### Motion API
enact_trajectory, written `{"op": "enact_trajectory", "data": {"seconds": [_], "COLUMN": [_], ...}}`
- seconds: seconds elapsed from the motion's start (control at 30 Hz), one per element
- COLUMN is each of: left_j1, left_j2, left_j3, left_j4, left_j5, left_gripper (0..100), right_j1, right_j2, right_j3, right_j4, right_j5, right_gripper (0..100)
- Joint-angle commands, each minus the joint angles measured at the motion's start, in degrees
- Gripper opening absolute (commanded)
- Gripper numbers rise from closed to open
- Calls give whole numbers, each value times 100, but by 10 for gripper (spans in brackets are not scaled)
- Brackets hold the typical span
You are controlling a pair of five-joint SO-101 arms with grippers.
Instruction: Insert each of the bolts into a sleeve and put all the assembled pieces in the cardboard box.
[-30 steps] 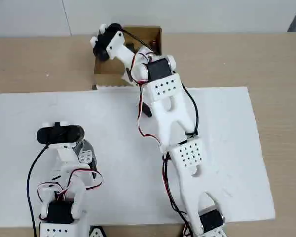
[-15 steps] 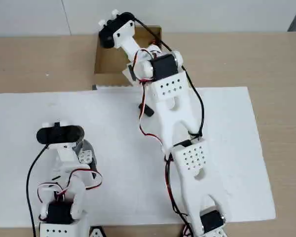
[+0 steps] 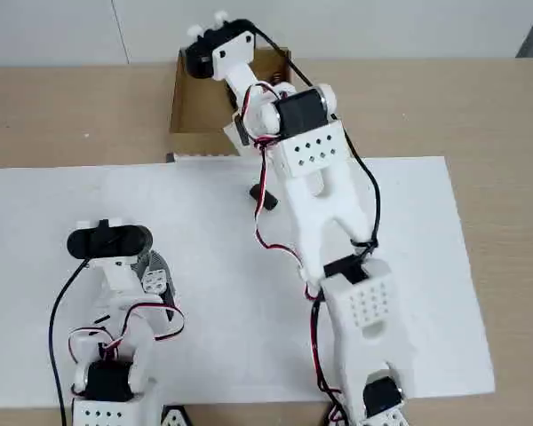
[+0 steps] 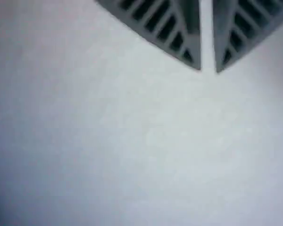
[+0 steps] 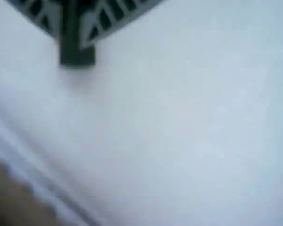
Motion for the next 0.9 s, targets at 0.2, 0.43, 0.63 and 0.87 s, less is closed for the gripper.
{"op": "enact_trajectory", "data": {"seconds": [0.2,0.43,0.63,0.87], "left_j1": [-18,-18,-18,-18], "left_j2": [-44,-44,-44,-44], "left_j3": [-22,-22,-22,-22], "left_j4": [-70,-70,-70,-70], "left_j5": [9,9,9,9], "left_gripper": [6,6,6,6], "right_j1": [66,84,48,66], "right_j2": [-840,-277,75,303], "right_j3": [1881,2180,2171,2171], "right_j4": [-66,-145,-295,-848], "right_j5": [-70,176,1231,1565], "right_gripper": [4,6,148,157]}}
